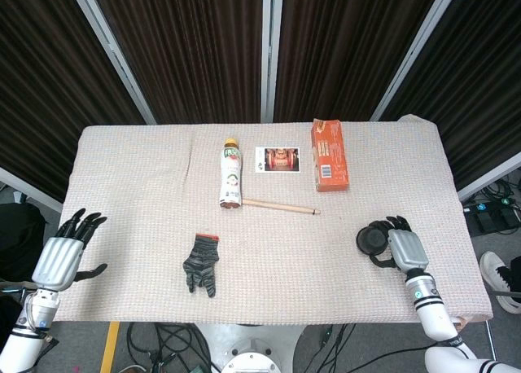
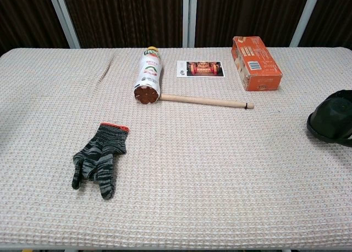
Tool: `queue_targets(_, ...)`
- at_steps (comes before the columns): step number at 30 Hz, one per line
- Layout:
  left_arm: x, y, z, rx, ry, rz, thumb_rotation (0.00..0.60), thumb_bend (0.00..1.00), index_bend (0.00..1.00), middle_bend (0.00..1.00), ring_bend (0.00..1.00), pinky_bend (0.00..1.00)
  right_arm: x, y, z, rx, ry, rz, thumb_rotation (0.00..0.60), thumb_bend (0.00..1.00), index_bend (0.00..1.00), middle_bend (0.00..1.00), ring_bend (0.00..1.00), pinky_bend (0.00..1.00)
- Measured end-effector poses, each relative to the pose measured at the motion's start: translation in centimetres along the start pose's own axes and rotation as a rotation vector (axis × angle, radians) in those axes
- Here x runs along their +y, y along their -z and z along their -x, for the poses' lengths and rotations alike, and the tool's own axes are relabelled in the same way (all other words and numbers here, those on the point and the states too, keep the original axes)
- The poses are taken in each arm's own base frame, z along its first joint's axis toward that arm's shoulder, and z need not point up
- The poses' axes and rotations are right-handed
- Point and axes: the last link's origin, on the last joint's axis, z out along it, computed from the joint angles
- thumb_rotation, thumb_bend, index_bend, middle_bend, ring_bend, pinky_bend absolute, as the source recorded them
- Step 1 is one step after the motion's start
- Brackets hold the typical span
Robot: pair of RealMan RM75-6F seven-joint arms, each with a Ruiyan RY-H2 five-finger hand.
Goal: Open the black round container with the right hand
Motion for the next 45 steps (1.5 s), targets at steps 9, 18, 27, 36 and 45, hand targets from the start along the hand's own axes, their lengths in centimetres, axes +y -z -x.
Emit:
queue_targets(9,-0.1,0.1,-0.1,0.001,-0.001,-0.002,0.600,0.13,0.14,0.11,0.00,0.17,0.2,-0.5,0.7,-0.039,-0.029,-0.006,0.600,0.01,0.17,0.31,0.02,0.00)
queue_targets(18,0.0,0.0,-0.1,0.003,0.002,0.000,0.600,0.13,0.14,0.11,0.00,0.17,0.4,0.1,-0.3,-0.058,-0.034,-0.057,0.600,0.00,0.01,0.14,0.00,0.00)
queue_targets(27,0.0,0.1,-0.1,0.004,0.005,-0.003,0.600,0.13,0.14,0.11,0.00,0.17,0.3,0.2,-0.3,-0.025,-0.051,-0.044,0.600,0.00,0.03,0.22,0.00,0.00)
queue_targets(36,0.0,0.1,0.0,0.001,0.008,-0.002,0.600,0.13,0.14,0.11,0.00,0.17,-0.1,0.1,-0.3,0.009,-0.063,-0.045,0.600,0.02,0.18,0.36,0.00,0.00)
queue_targets(45,0.2,0.1,0.0,0.001,0.007,0.006,0.600,0.13,0.14,0.11,0.00,0.17,-0.3,0.3,-0.5,0.042,-0.073,-0.046,0.600,0.07,0.21,0.41,0.01,0.00)
